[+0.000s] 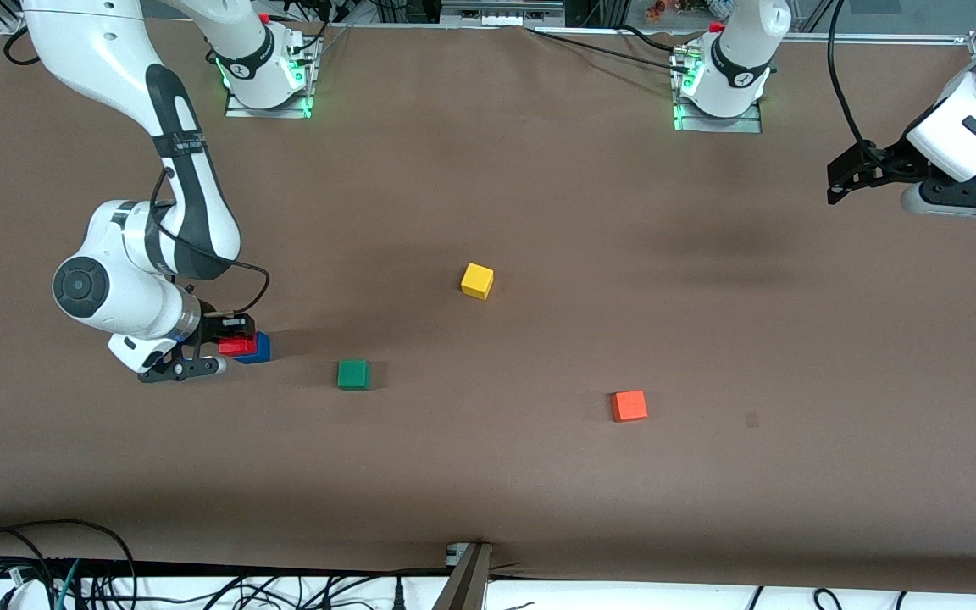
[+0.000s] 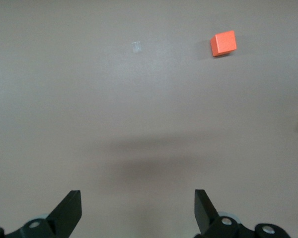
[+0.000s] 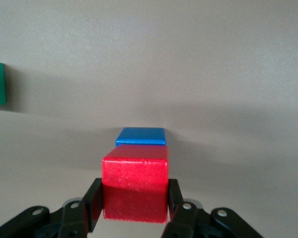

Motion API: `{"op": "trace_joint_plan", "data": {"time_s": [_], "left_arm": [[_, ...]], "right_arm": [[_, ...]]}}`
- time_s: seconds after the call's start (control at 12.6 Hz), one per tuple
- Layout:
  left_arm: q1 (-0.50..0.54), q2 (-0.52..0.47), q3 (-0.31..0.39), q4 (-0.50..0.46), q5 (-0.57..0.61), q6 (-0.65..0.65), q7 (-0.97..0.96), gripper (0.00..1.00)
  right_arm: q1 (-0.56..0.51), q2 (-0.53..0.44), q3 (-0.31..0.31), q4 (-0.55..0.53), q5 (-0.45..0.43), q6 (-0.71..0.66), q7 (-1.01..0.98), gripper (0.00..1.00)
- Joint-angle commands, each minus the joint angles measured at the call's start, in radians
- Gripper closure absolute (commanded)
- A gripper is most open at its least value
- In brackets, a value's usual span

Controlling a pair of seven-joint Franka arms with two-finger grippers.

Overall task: Pass red block to right arm, stack on blue
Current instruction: 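Lower the red cube onto the blue cube and open the right gripper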

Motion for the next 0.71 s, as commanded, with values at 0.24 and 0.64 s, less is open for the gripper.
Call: {"op": "trace_joint_plan", "data": {"time_s": [0.24, 0.64], "left_arm": [[-0.004, 0.007, 0.007, 0.017, -0.015, -0.016, -0.012, 0.0], [0.0, 0.01, 0.007, 0.017, -0.013, -0.016, -0.012, 0.0]], "right_arm": [[-0.009, -0.027, 0.004, 0.037, 0.009, -0.018, -0.011, 0.0], [-0.018, -0.024, 0.001, 0.148, 0.004, -0.151, -0.015, 0.0]]}}
